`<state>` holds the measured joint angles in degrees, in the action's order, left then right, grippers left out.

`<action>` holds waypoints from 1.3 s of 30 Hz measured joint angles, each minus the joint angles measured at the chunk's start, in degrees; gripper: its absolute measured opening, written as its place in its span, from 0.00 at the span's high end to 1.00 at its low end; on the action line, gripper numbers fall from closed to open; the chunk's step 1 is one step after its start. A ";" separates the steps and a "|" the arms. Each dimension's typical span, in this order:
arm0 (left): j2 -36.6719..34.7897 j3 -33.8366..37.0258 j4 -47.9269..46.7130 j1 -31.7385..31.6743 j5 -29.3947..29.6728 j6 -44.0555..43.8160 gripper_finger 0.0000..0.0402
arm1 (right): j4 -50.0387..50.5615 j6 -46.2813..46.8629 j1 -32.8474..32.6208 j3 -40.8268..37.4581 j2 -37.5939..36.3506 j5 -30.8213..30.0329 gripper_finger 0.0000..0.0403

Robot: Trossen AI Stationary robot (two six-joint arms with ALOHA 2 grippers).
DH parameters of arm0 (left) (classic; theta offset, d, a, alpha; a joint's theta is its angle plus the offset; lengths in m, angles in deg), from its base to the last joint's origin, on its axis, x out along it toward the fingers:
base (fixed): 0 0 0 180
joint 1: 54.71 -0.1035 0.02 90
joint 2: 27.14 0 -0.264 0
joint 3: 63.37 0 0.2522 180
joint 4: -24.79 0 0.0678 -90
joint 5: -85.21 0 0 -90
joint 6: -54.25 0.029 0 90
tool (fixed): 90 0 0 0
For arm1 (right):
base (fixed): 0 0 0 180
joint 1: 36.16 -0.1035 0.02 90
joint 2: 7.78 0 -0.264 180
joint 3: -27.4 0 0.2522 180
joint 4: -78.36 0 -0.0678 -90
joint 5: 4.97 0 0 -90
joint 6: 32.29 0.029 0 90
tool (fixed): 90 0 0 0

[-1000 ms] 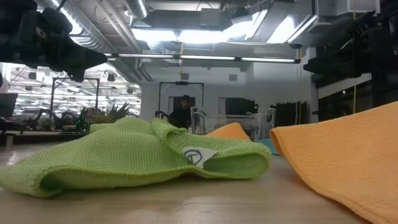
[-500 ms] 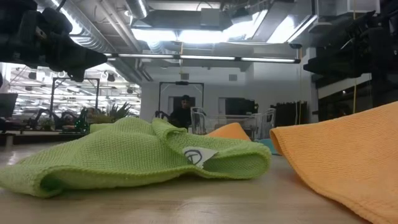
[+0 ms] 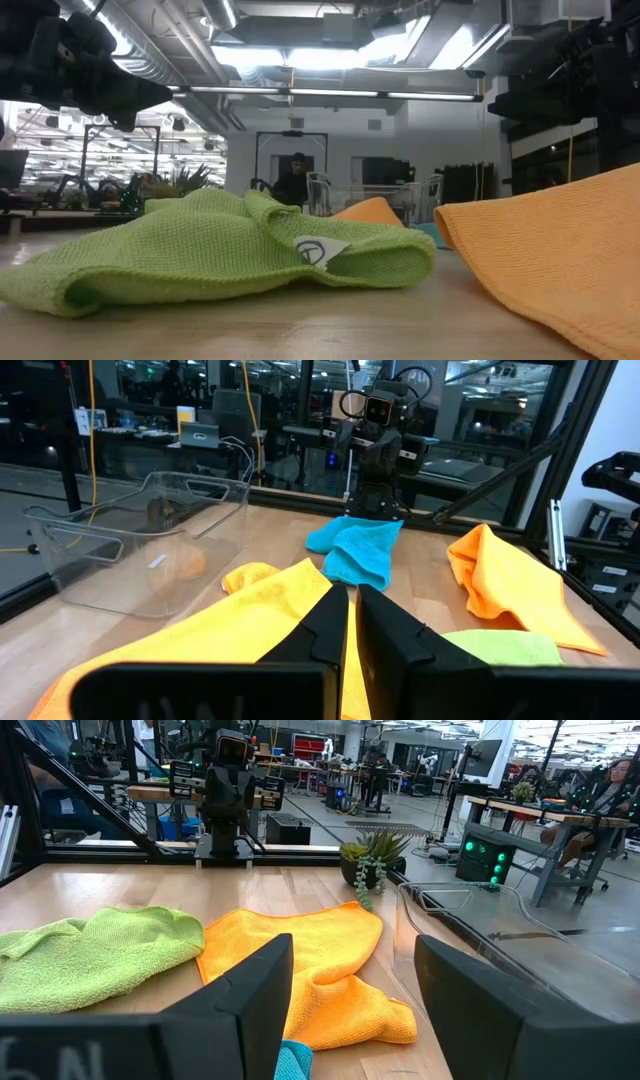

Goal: Fold microfiber towels

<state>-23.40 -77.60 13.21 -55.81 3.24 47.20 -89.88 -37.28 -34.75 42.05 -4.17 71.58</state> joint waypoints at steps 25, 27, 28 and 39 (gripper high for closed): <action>0.00 0.00 0.00 0.00 0.74 4.61 0.95 | -0.16 0.22 0.02 0.02 0.01 -0.01 0.47; 0.00 0.00 0.00 0.02 0.74 5.31 0.95 | -0.81 -0.56 0.02 -0.01 0.01 -0.01 0.47; 0.00 0.00 0.00 0.00 0.74 5.31 0.95 | -1.10 -1.24 0.02 -0.01 0.01 -0.08 0.47; 0.00 0.00 2.98 0.02 0.70 -0.96 0.95 | -4.76 -1.40 0.02 0.02 -0.02 -0.44 0.47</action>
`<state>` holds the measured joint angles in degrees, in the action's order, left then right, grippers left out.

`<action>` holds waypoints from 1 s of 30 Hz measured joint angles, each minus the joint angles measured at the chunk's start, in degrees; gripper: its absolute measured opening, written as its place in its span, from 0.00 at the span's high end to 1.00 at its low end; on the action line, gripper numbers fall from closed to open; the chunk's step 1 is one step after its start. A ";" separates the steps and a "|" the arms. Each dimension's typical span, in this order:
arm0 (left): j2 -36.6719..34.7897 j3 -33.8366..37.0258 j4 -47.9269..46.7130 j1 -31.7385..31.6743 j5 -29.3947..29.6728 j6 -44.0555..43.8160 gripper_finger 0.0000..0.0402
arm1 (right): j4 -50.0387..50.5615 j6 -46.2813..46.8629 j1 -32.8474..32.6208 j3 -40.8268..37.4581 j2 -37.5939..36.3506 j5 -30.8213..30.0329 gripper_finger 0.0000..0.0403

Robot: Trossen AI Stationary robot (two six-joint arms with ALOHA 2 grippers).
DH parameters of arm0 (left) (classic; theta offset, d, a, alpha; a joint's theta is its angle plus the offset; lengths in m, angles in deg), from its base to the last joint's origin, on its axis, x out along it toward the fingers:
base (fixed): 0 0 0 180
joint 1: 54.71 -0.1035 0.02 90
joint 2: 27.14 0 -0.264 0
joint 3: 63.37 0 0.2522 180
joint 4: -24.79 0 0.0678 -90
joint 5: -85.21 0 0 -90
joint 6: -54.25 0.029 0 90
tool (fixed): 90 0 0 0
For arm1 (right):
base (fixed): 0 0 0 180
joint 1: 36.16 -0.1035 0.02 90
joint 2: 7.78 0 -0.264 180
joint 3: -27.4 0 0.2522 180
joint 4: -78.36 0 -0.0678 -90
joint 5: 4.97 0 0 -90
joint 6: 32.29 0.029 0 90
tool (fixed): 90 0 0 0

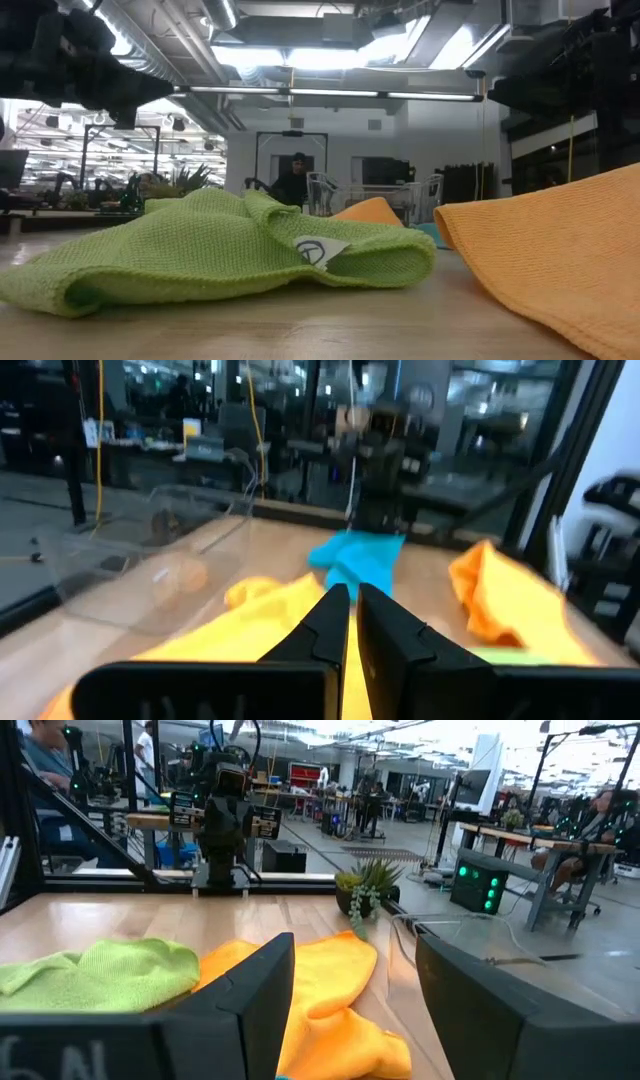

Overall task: Fold microfiber towels
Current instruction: Adjust the green towel on the table

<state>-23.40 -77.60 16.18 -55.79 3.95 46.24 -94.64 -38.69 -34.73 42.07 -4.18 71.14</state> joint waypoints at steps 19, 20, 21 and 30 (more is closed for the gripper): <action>0.00 -0.02 9.61 0.00 1.19 -2.20 0.95 | -7.56 4.48 0.00 -0.02 0.02 -0.02 0.47; 0.00 -0.02 9.61 -0.02 1.26 -1.69 0.95 | -7.51 4.36 0.00 -0.02 0.02 -0.02 0.47; 0.00 -0.02 9.61 -0.02 1.43 -0.98 0.95 | -7.48 4.05 0.00 -0.02 0.02 -0.02 0.47; 0.00 -0.02 6.11 0.00 4.90 16.45 0.95 | -7.46 -2.03 0.00 -0.02 0.02 -0.07 0.47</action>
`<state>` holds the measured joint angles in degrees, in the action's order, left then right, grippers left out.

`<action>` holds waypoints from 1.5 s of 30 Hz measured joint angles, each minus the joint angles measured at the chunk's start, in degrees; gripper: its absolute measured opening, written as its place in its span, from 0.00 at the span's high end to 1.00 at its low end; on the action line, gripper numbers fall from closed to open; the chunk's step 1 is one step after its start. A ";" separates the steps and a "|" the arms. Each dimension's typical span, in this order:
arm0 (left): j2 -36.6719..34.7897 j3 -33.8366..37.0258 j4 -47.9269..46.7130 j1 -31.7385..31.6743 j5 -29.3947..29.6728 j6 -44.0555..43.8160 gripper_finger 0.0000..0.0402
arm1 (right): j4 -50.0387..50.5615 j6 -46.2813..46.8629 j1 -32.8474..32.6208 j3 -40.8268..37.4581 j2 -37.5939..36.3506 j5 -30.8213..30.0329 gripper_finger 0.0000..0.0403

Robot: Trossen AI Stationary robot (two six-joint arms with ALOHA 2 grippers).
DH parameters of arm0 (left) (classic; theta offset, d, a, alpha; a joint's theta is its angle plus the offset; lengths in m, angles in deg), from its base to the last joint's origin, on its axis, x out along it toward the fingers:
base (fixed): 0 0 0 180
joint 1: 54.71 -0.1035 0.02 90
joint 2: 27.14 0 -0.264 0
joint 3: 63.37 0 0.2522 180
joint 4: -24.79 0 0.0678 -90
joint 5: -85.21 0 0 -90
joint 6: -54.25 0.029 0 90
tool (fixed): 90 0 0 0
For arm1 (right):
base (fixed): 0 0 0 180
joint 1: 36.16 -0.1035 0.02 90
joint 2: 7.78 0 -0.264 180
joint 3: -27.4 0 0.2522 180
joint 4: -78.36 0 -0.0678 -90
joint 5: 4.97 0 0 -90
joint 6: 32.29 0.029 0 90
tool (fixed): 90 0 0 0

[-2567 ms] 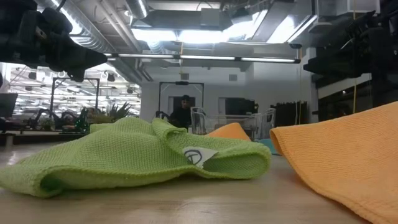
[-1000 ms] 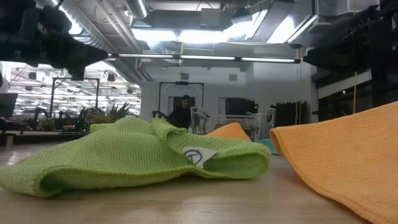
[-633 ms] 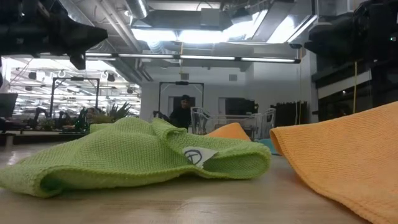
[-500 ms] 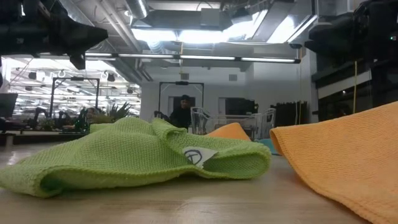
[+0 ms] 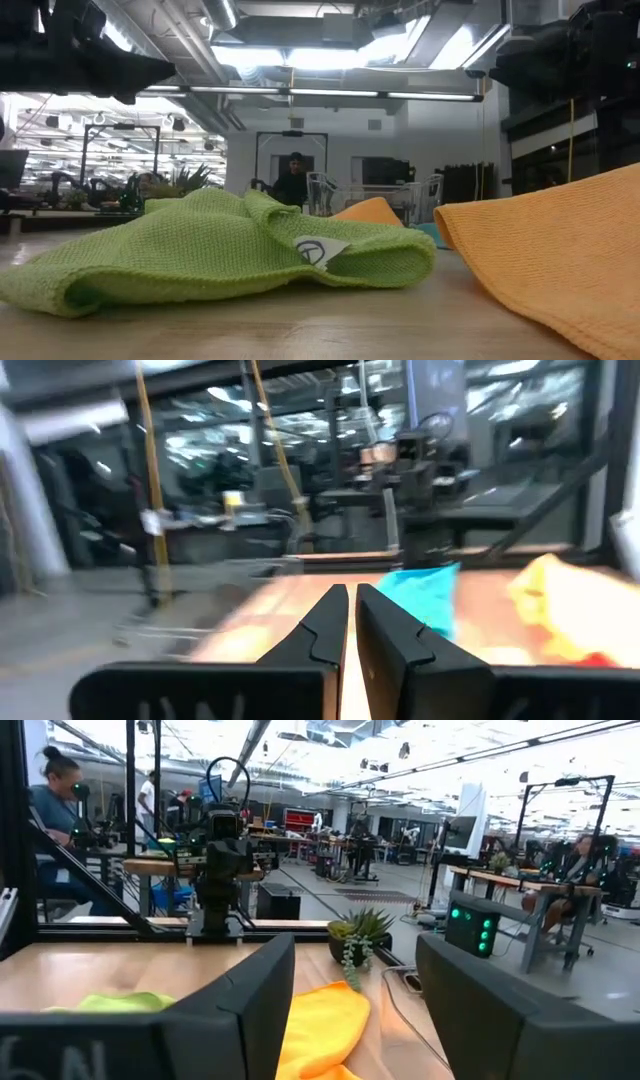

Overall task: Fold microfiber towels
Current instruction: Adjust the green towel on the table

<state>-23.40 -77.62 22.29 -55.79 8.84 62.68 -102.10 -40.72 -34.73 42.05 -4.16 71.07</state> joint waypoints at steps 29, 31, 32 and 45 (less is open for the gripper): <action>0.00 0.00 -0.21 -0.04 13.43 -9.23 0.51 | 0.44 0.49 0.00 0.00 0.02 0.00 0.47; 0.00 0.00 -0.21 -0.04 14.36 -8.61 0.47 | 0.44 0.46 0.00 0.00 0.02 0.00 0.47; 0.00 0.00 -0.21 -0.02 14.37 -8.14 0.46 | 0.44 0.44 0.00 0.00 0.02 0.00 0.47; 3.78 -4.11 -2.47 0.25 3.11 -22.35 0.47 | 3.62 7.01 0.00 0.00 0.02 -2.31 0.47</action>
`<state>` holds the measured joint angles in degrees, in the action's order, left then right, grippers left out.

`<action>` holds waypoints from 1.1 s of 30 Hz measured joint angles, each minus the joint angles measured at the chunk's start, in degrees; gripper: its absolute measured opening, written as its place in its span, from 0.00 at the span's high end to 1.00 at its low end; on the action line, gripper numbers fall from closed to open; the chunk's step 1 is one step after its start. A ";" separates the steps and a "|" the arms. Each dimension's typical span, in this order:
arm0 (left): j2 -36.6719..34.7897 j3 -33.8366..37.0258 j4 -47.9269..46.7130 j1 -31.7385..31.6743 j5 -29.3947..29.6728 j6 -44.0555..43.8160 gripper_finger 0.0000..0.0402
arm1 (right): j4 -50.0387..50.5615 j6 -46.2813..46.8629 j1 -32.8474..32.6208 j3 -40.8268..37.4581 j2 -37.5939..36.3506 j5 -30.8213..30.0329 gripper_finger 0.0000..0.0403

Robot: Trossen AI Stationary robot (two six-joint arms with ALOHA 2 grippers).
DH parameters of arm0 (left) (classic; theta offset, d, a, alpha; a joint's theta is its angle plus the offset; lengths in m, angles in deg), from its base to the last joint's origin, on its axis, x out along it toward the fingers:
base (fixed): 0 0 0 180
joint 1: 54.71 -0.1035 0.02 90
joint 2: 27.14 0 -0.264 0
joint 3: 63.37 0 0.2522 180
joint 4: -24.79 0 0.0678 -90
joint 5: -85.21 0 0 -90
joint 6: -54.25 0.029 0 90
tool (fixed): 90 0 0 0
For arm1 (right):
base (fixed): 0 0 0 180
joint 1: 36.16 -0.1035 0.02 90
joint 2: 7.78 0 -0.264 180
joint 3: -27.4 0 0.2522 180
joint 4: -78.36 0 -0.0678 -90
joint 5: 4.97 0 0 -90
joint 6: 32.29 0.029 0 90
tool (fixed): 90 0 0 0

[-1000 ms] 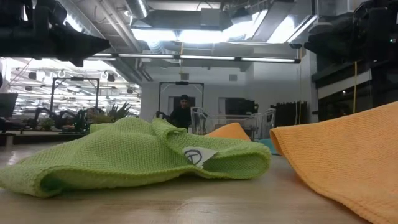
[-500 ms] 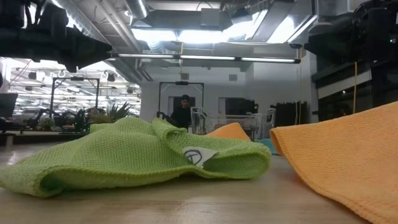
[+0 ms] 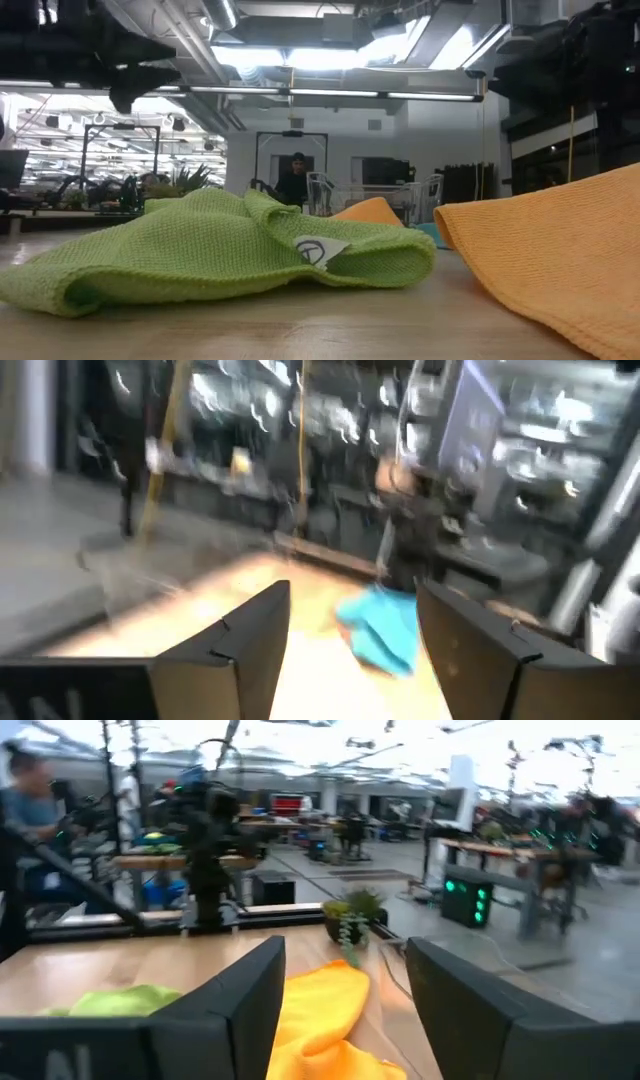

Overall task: Fold microfiber towels
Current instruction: Adjust the green towel on the table

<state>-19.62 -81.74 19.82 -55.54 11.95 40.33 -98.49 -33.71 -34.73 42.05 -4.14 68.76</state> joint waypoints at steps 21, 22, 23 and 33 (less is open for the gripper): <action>74.42 -35.57 -5.20 17.94 -15.37 3.85 0.50 | 2.08 5.73 0.02 0.00 0.00 -5.17 0.47; 76.39 -36.88 -6.33 18.51 -15.42 3.92 0.50 | 2.78 5.73 0.02 0.00 0.00 -5.17 0.47; 78.01 -37.98 -7.26 18.76 -15.38 3.62 0.50 | 3.53 5.75 0.02 0.00 0.00 -5.15 0.47; 89.09 -42.92 -7.66 21.08 -14.23 -4.04 0.45 | 7.93 8.69 0.02 0.00 0.00 -5.07 0.47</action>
<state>69.47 -124.66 12.16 -34.46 -2.28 36.29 -90.55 -25.01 -34.71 42.05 -4.14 63.69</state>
